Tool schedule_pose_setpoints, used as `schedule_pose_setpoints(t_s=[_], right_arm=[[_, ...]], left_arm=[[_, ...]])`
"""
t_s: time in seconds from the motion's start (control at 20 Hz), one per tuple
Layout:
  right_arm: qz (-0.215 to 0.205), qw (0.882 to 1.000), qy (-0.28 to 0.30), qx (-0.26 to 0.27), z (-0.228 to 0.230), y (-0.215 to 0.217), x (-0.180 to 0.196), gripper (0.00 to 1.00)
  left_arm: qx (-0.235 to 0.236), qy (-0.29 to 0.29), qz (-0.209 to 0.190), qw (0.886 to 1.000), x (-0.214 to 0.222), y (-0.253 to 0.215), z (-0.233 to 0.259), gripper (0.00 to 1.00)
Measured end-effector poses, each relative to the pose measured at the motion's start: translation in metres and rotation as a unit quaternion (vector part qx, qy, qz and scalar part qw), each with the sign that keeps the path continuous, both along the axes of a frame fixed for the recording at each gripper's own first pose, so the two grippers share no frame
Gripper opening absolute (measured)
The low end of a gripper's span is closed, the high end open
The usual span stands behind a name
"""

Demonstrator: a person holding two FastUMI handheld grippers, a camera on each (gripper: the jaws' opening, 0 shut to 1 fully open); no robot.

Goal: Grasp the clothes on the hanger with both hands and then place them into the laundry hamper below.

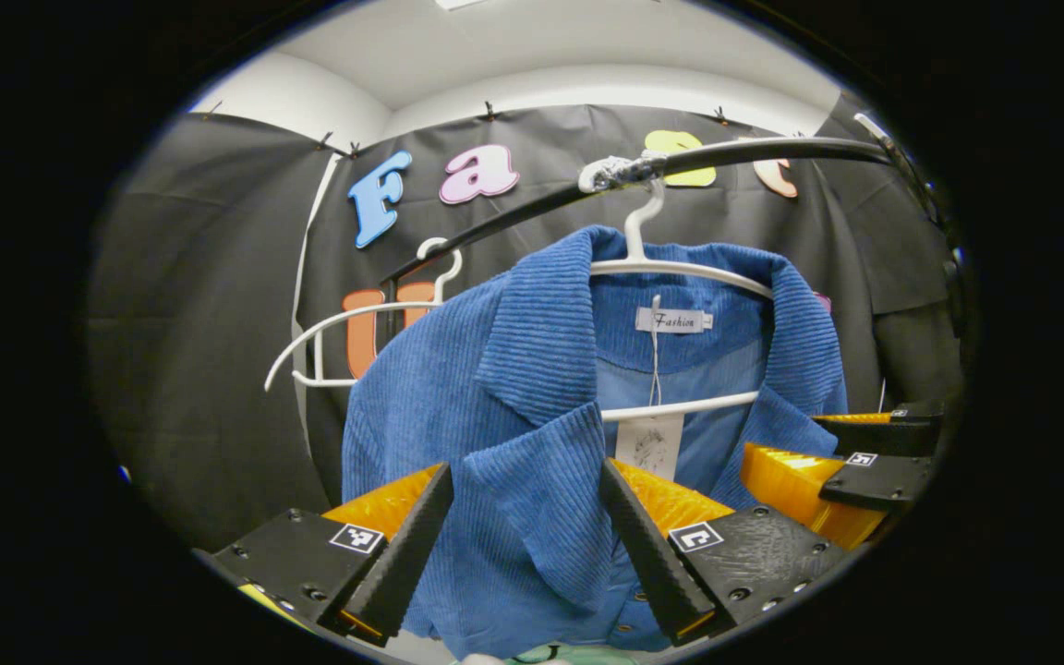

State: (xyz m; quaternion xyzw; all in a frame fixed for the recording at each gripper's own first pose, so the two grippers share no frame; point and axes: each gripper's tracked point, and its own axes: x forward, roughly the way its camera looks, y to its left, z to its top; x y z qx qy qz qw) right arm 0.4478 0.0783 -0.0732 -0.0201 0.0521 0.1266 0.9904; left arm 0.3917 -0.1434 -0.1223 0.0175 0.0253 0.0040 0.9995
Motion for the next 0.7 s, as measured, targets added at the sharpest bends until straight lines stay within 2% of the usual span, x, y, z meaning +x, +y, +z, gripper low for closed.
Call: schedule_pose_setpoints(t_s=[0.05, 0.15, 0.25, 0.3, 0.35, 0.45, 0.5, 0.55, 0.6, 0.7], right_arm=[[0.002, 1.0, 0.003, -0.001, -0.004, 0.002, 0.001, 0.84], [0.005, 1.0, 0.005, -0.003, -0.009, 0.002, 0.005, 0.79], [0.008, 1.0, 0.012, 0.0, -0.017, 0.002, 0.008, 0.64], [0.011, 1.0, 0.017, 0.005, -0.019, 0.001, 0.008, 0.52], [0.01, 1.0, 0.02, 0.007, -0.021, -0.002, 0.008, 0.46], [0.018, 1.0, 0.023, 0.009, -0.024, -0.003, 0.008, 0.24], [0.031, 0.999, 0.025, 0.01, -0.024, -0.001, 0.005, 0.16], [0.039, 0.999, 0.024, 0.01, -0.026, -0.002, 0.003, 0.14], [0.042, 0.999, 0.023, 0.008, -0.026, -0.006, 0.001, 0.12], [0.047, 0.999, 0.02, 0.008, -0.027, -0.009, -0.001, 0.09]], left_arm=[[0.002, 0.002, -0.001, 1.0, 0.001, -0.002, -0.003, 0.96], [0.002, 0.008, 0.001, 1.0, 0.001, -0.006, -0.011, 1.0], [-0.001, 0.018, 0.003, 1.0, 0.004, -0.007, -0.017, 0.91], [-0.001, 0.023, 0.002, 1.0, 0.004, -0.008, -0.02, 0.86], [0.001, 0.03, 0.002, 1.0, 0.004, -0.009, -0.023, 0.82], [-0.002, 0.043, -0.004, 0.999, 0.002, -0.011, -0.028, 0.59], [-0.005, 0.047, -0.008, 0.999, 0.001, -0.012, -0.03, 0.48], [-0.006, 0.052, -0.011, 0.999, -0.001, -0.012, -0.031, 0.36], [-0.004, 0.053, -0.008, 0.999, -0.002, -0.009, -0.032, 0.2], [-0.005, 0.053, -0.008, 0.999, -0.001, -0.007, -0.033, 0.16]])
